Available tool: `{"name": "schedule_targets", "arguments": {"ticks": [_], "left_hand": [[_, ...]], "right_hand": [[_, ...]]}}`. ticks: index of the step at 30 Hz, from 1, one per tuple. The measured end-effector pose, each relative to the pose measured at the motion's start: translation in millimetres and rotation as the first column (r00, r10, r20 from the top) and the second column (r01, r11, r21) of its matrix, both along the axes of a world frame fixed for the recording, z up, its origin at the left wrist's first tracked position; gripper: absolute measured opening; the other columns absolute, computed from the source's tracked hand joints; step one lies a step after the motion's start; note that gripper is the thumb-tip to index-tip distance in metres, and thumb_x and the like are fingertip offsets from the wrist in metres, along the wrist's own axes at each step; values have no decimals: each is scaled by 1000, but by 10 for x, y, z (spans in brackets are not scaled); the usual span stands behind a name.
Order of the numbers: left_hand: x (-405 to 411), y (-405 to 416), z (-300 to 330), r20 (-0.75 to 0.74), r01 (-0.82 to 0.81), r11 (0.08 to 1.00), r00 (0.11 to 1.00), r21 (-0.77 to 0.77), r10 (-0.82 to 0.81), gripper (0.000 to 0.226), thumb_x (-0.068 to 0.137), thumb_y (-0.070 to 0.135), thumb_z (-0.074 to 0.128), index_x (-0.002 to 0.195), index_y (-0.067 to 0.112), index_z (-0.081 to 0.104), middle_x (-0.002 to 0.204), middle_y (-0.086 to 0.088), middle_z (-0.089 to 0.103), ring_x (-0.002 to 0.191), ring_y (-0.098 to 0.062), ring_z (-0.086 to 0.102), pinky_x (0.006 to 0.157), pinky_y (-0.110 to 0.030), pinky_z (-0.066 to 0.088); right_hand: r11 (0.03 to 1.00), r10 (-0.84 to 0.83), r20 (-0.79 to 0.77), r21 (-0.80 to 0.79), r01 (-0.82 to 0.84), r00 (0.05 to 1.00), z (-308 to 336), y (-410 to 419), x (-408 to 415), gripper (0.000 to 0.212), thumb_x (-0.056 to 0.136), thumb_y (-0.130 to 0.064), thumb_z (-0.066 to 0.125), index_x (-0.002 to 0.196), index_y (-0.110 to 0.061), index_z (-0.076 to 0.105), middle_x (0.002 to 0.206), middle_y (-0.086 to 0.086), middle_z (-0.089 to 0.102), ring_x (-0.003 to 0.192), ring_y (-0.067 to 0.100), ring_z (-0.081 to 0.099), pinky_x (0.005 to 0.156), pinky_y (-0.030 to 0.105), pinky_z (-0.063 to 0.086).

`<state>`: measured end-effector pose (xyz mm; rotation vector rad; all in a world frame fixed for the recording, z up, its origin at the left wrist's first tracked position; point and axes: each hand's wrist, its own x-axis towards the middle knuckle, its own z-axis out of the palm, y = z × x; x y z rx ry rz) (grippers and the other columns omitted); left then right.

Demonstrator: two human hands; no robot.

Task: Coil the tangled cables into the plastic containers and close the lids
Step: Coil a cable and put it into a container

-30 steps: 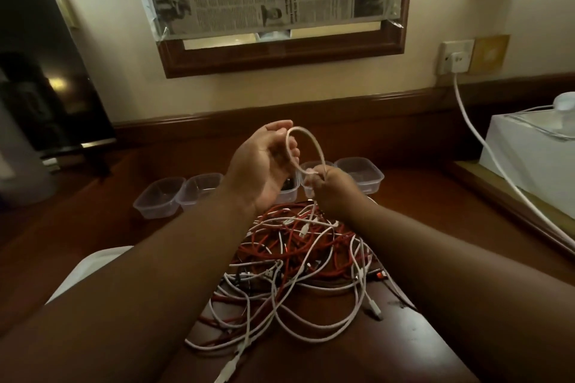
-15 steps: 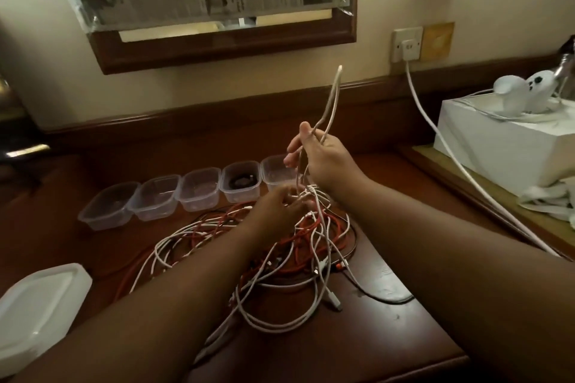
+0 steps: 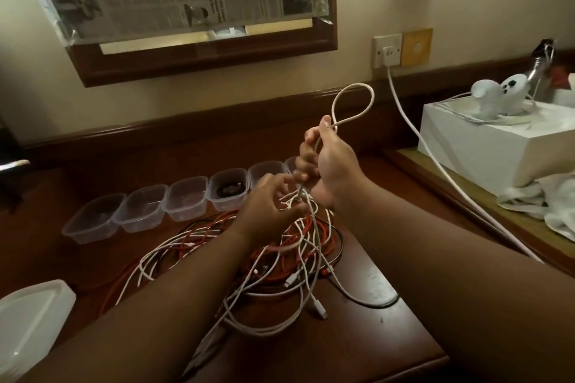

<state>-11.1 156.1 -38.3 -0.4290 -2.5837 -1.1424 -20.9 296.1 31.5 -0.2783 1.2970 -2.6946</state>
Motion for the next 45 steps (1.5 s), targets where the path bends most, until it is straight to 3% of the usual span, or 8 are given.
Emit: {"name": "schedule_targets", "arguments": {"ticks": [6,13,18,24,29,33,36,45], "left_hand": [[75,80,57,-208,102,995,973,24,-95,11,92,14,66,94,24,63,95,2,60,85,-13,60,74,-31,54],[157,56,358,-284,-30,990,959,-135,-9,7,97,20,59,91,17,63,86,5,57,76,-8,55,65,-23,45],[276,-31,706,-138,-28,985,990,-169,4,8,97,20,59,89,22,57,77,4,60,63,-4,55,54,-11,42],[435,-125,1014,-78,-29,982,996,185,44,11,91,14,70,96,9,62,77,-2,64,60,0,60,54,-16,50],[497,-39,1253,62,-10,726,997,687,-45,16,96,1,56,105,14,61,76,-5,60,62,-7,57,54,-20,49],[500,-38,1302,111,-21,431,977,902,-184,23,97,-5,46,108,10,60,73,-3,59,63,-8,58,57,-20,50],[500,-100,1252,108,-37,297,967,954,-229,20,98,-1,46,106,9,60,74,-3,58,63,-8,57,62,-20,48],[671,-298,599,301,-20,715,915,698,-268,40,101,46,40,114,15,62,102,-7,68,97,-25,63,91,-43,48]], "right_hand": [[995,42,-41,-93,-45,998,91,9,92,52,105,-50,27,72,-16,47,47,-4,33,37,9,29,40,21,27],[938,-129,-191,296,183,973,358,103,251,37,103,-36,44,71,-17,47,51,-4,34,43,11,28,43,27,26],[344,-49,-594,745,572,803,357,185,286,28,92,-35,63,73,-18,51,67,-5,56,57,9,49,53,25,38],[105,229,-581,812,574,781,245,185,417,35,79,-47,76,95,-24,56,92,-9,55,77,5,54,59,22,43],[191,283,-407,911,365,868,96,-63,386,66,74,-42,83,130,-25,52,111,-5,62,99,13,61,83,33,56],[507,299,-334,849,147,894,79,-246,435,31,83,-29,77,107,-15,65,93,0,72,83,10,70,72,24,57],[520,295,-306,846,117,905,97,-346,467,13,92,-24,68,96,-11,68,81,1,71,58,2,61,53,16,48],[768,-78,-323,584,263,943,187,-456,411,30,104,-29,47,81,-14,59,69,1,56,60,11,53,60,28,46]]}}
